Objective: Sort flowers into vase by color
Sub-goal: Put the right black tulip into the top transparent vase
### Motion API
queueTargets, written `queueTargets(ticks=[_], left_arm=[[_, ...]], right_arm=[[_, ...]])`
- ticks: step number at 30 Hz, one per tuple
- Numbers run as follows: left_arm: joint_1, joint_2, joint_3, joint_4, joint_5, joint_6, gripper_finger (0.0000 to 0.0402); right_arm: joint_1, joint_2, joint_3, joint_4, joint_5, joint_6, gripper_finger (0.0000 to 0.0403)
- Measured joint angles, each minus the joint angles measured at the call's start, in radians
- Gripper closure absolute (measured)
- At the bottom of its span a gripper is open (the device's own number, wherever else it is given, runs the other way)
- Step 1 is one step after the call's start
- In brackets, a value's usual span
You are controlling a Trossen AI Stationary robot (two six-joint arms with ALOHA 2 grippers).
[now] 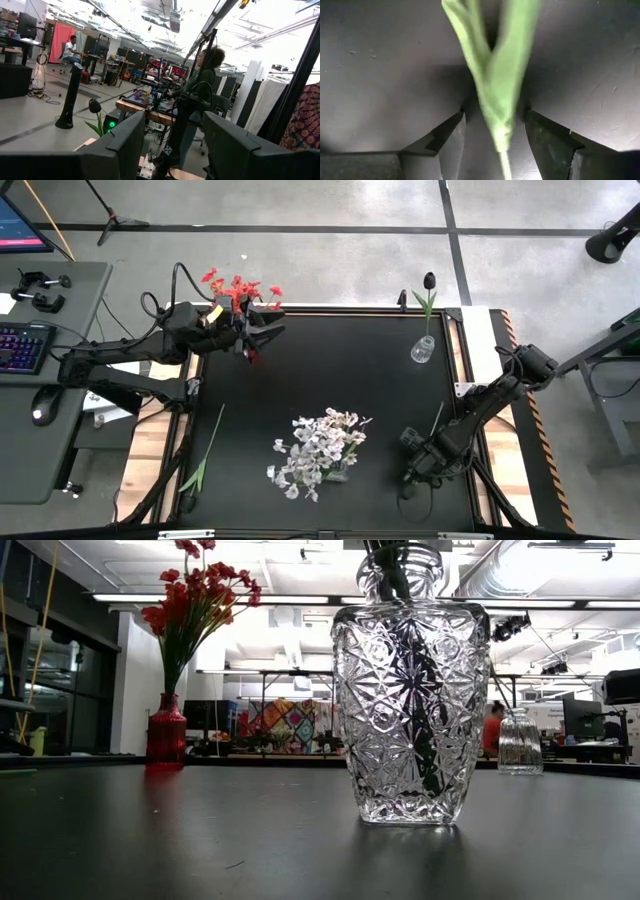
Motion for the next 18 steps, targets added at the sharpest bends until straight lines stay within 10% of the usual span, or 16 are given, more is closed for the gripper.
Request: queueTargets(ticks=[9,15,18], left_arm=[[0.0,0.0,0.0,0.0,0.0,0.0,0.0213],[0.0,0.0,0.0,0.007,0.0,0.0,0.0213],[0.0,-0.004,0.0,0.041,0.0,0.017,0.0213]], right_arm=[[-0.002,0.0,-0.003,0.046,-0.001,-0.012,0.022],[-0.009,0.001,0.003,0.039,-0.056,0.006,0.0373],[-0.02,0.002,0.032,-0.009,-0.099,0.031,0.0386]])
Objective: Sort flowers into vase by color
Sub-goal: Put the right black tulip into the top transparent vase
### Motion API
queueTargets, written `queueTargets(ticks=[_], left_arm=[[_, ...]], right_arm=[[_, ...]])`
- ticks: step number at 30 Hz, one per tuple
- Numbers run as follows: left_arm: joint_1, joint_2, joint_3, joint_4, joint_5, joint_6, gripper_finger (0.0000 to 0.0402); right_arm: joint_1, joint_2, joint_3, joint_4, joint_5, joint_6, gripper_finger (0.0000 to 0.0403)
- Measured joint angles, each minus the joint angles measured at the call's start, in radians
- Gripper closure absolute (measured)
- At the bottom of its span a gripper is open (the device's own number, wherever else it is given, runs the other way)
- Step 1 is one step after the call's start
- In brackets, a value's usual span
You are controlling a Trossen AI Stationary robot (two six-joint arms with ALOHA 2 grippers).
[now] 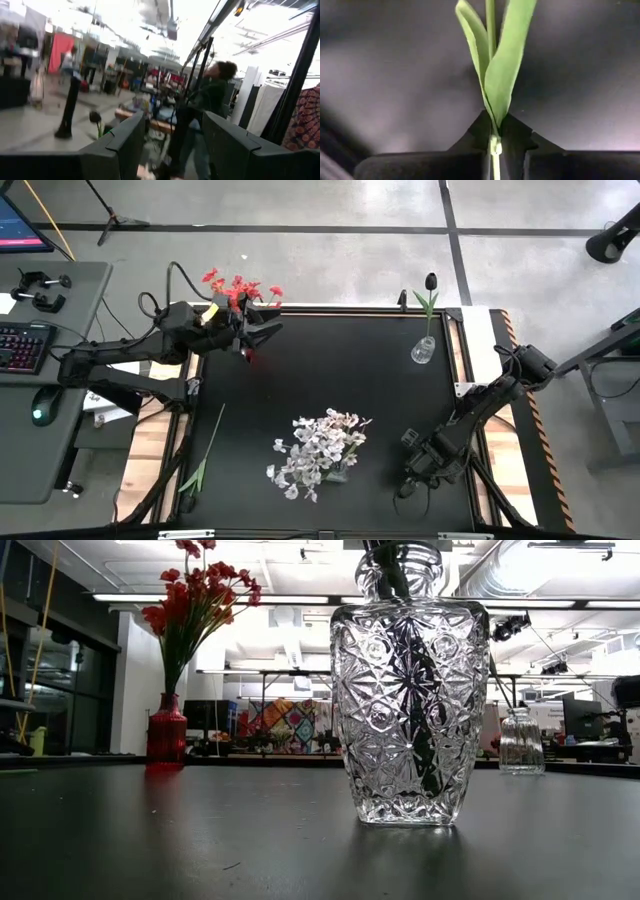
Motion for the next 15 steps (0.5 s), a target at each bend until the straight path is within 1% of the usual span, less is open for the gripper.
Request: queueTargets(ticks=[4,7,11,15], left_arm=[[0.0,-0.013,0.0,0.051,0.0,0.066,0.0213],[0.0,-0.026,0.0,0.079,0.0,0.092,0.0213],[0.0,-0.049,0.0,0.093,0.0,0.099,0.0213],[0.0,-0.065,0.0,0.096,0.0,0.099,0.0213]], right_arm=[[-0.006,-0.031,0.077,-0.07,0.034,0.0,0.0398],[-0.04,-0.067,0.128,-0.149,0.137,0.043,0.04],[-0.135,-0.173,0.151,-0.223,0.28,0.16,0.0401],[-0.262,-0.295,0.122,-0.234,0.381,0.234,0.0402]])
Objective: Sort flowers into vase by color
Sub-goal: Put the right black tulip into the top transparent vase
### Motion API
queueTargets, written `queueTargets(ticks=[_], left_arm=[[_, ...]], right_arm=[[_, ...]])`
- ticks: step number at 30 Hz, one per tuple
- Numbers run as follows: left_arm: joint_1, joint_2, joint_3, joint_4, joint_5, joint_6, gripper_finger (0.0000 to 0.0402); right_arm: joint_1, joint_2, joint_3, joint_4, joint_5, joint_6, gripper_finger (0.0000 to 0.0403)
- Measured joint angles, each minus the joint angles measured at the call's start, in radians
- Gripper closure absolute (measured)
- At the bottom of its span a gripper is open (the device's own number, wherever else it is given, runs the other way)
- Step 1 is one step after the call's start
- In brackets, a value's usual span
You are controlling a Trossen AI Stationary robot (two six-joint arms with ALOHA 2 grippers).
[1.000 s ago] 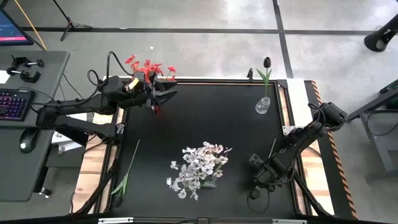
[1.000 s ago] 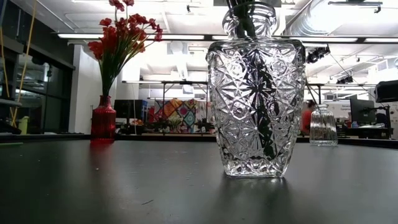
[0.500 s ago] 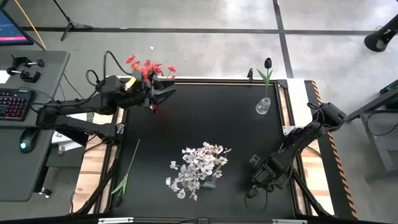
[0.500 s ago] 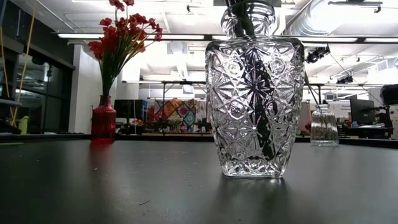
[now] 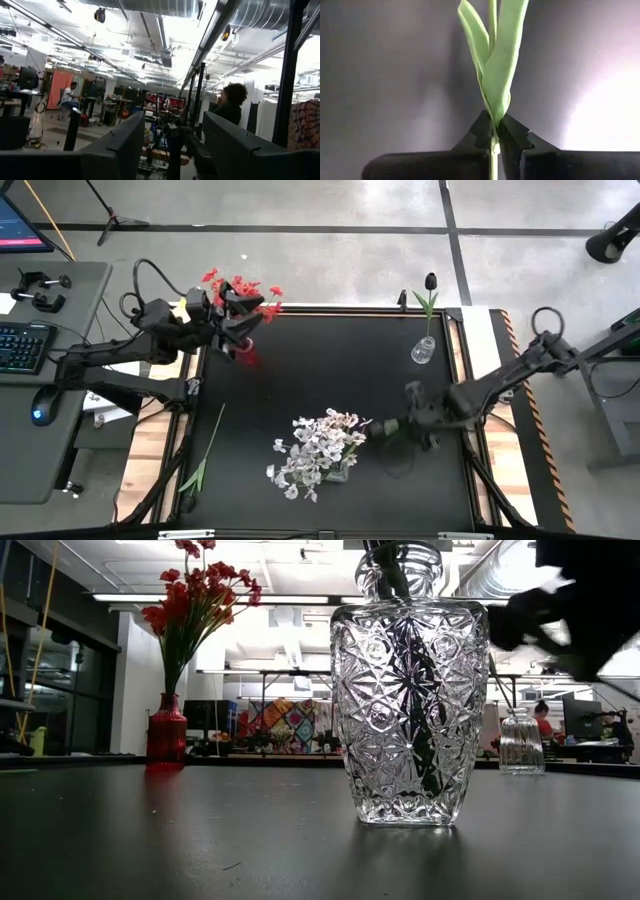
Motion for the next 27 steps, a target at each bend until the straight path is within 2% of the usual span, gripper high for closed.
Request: queueTargets(ticks=[4,7,13,18,22,27], left_arm=[[0.0,-0.011,0.0,0.0,0.0,0.005,0.0213],[0.0,-0.016,0.0,0.0,0.0,0.008,0.0213],[0.0,-0.016,0.0,-0.002,0.0,0.008,0.0213],[0.0,-0.016,0.0,-0.002,0.0,0.007,0.0213],[0.0,-0.016,0.0,-0.002,0.0,0.003,0.0213],[0.0,-0.016,0.0,-0.009,0.0,-0.001,0.0213]], right_arm=[[-0.172,-0.076,-0.014,0.017,0.117,0.08,0.0402],[-0.323,-0.091,-0.014,0.125,0.122,0.074,0.0402],[-0.618,-0.037,-0.015,0.651,0.04,0.071,0.0402],[-0.83,-0.03,-0.015,1.091,0.067,-0.025,0.0403],[-0.942,-0.122,-0.015,1.155,0.117,0.025,0.0403],[-0.942,-0.295,-0.015,1.009,0.118,-0.059,0.0403]])
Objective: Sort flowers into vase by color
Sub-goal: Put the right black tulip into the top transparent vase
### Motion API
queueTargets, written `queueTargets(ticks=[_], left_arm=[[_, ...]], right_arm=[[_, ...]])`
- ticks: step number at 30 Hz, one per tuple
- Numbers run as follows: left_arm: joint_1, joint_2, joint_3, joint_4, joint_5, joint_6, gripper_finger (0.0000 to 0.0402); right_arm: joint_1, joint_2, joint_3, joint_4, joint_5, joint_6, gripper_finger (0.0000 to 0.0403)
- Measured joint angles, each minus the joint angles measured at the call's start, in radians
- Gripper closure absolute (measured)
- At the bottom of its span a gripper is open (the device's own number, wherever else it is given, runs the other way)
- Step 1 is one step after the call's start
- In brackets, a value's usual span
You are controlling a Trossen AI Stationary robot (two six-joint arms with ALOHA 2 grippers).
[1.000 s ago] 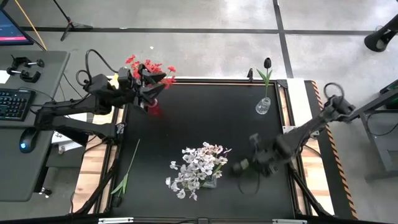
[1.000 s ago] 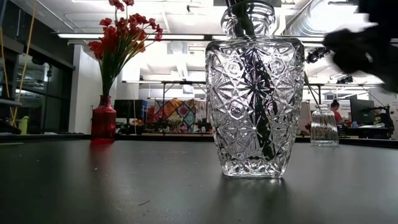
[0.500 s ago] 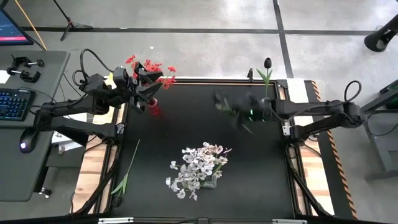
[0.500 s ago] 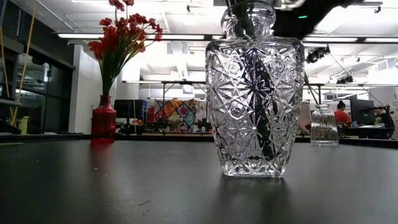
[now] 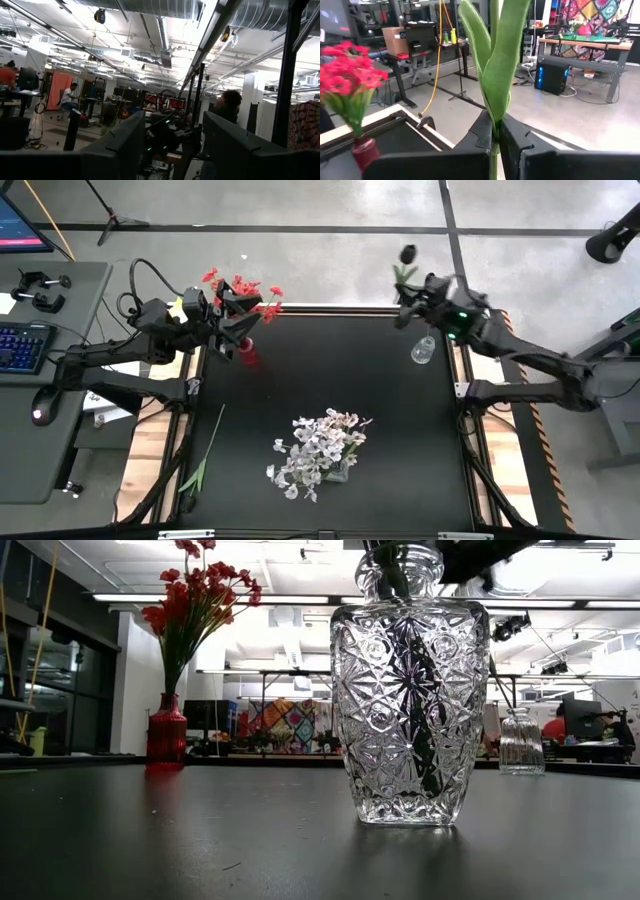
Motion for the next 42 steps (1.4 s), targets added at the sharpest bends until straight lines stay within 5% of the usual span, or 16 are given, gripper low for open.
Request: queueTargets(ticks=[9,17,24,29,42], left_arm=[[0.0,0.0,0.0,-0.001,0.0,0.0,0.0213],[0.0,0.0,0.0,-0.001,0.0,0.0,0.0213],[0.0,0.001,0.0,-0.02,0.0,-0.01,0.0213],[0.0,0.001,0.0,-0.028,0.0,-0.01,0.0213],[0.0,0.001,0.0,-0.035,-0.02,0.018,0.0213]], right_arm=[[0.134,-0.297,0.0,-0.335,0.215,0.008,0.0403],[0.153,-0.354,-0.03,-0.413,0.499,0.018,0.0403],[0.132,-0.353,-0.218,-0.246,0.533,0.093,0.0403],[0.132,-0.354,-0.288,-0.082,0.566,-0.043,0.0403],[0.132,-0.354,-0.283,-0.127,0.568,-0.045,0.0403]])
